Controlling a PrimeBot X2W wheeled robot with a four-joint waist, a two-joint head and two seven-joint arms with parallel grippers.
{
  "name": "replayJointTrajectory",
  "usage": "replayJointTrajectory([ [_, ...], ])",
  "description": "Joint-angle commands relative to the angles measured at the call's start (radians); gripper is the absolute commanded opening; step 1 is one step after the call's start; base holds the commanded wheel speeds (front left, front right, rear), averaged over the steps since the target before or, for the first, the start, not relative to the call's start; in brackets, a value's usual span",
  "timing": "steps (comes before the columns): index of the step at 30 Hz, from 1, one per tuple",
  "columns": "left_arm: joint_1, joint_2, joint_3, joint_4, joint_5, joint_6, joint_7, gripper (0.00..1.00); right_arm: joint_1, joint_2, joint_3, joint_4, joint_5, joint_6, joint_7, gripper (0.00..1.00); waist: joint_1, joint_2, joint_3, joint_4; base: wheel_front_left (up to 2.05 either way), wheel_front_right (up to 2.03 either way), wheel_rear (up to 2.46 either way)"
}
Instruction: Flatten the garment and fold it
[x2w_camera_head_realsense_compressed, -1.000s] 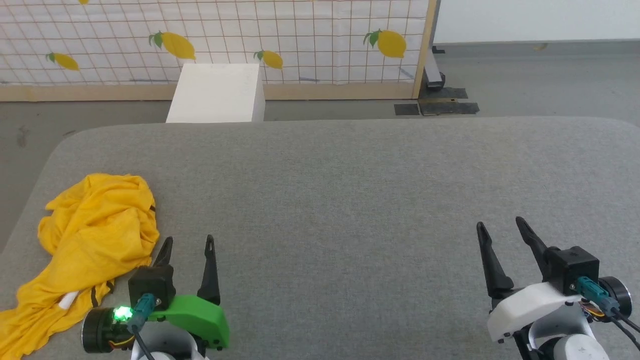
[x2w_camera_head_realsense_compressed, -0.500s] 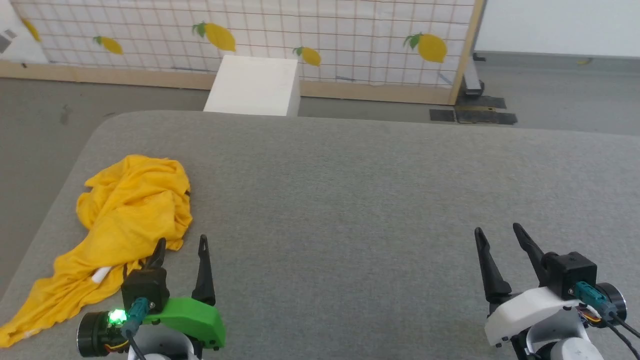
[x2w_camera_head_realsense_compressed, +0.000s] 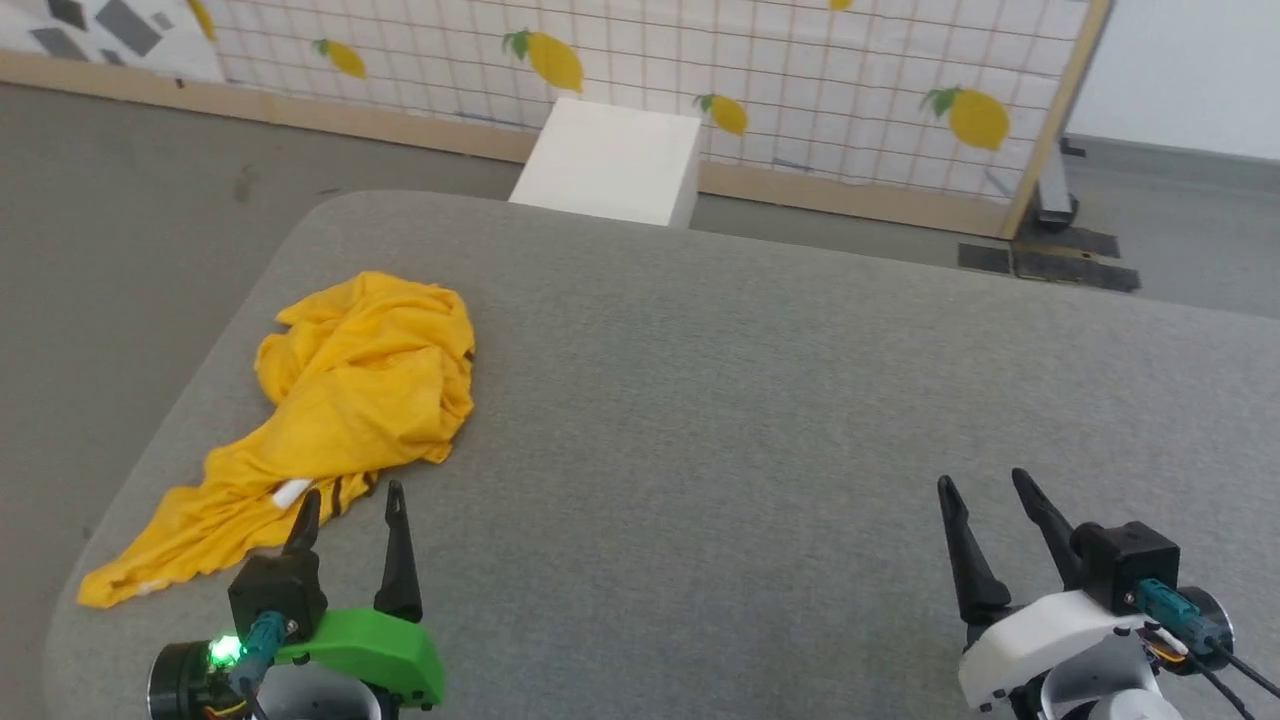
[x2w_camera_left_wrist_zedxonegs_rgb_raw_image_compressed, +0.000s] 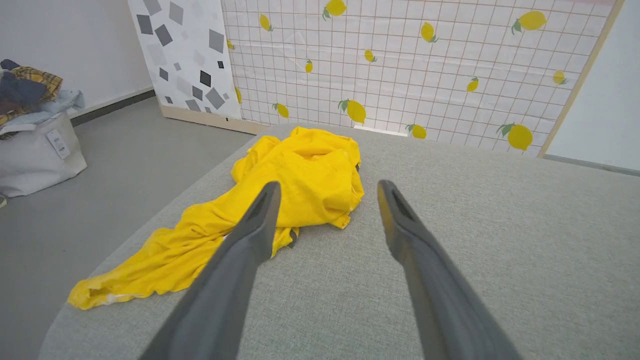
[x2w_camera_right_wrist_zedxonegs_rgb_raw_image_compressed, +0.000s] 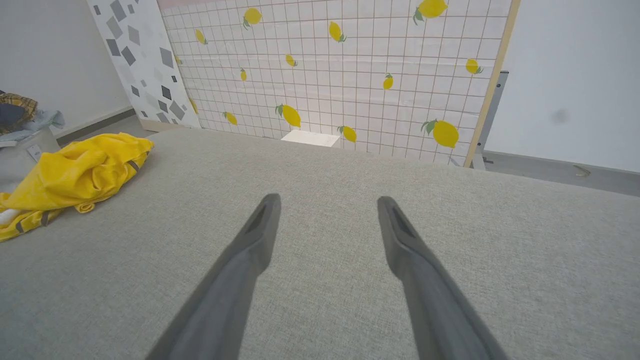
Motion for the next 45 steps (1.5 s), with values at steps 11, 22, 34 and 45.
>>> replayJointTrajectory([
  [11, 0.035, -0.002, 0.012, 0.010, -0.021, 0.017, -0.034, 1.00, 0.011, 0.000, 0.017, 0.049, 0.033, -0.001, -0.032, 1.00, -0.0001, 0.0000, -0.010, 0.101, 0.00, 0.00, 0.00],
  [22, 0.045, -0.002, 0.011, 0.019, -0.043, 0.036, -0.057, 1.00, 0.019, 0.000, 0.018, 0.082, 0.049, -0.001, -0.044, 1.00, -0.0001, 0.0000, -0.014, 0.157, 0.00, 0.00, 0.00],
  [34, -0.082, 0.001, -0.010, 0.082, -0.142, 0.010, -0.062, 1.00, 0.024, 0.000, 0.014, 0.088, 0.047, -0.001, -0.037, 1.00, -0.0001, 0.0000, 0.002, 0.193, 0.00, 0.00, 0.00],
  [45, -0.482, 0.032, 0.044, 0.429, -0.304, 0.022, 0.165, 1.00, 0.036, 0.000, -0.033, 0.003, -0.017, -0.001, 0.038, 1.00, -0.0001, 0.0000, 0.122, 0.115, 0.00, 0.00, 0.00],
])
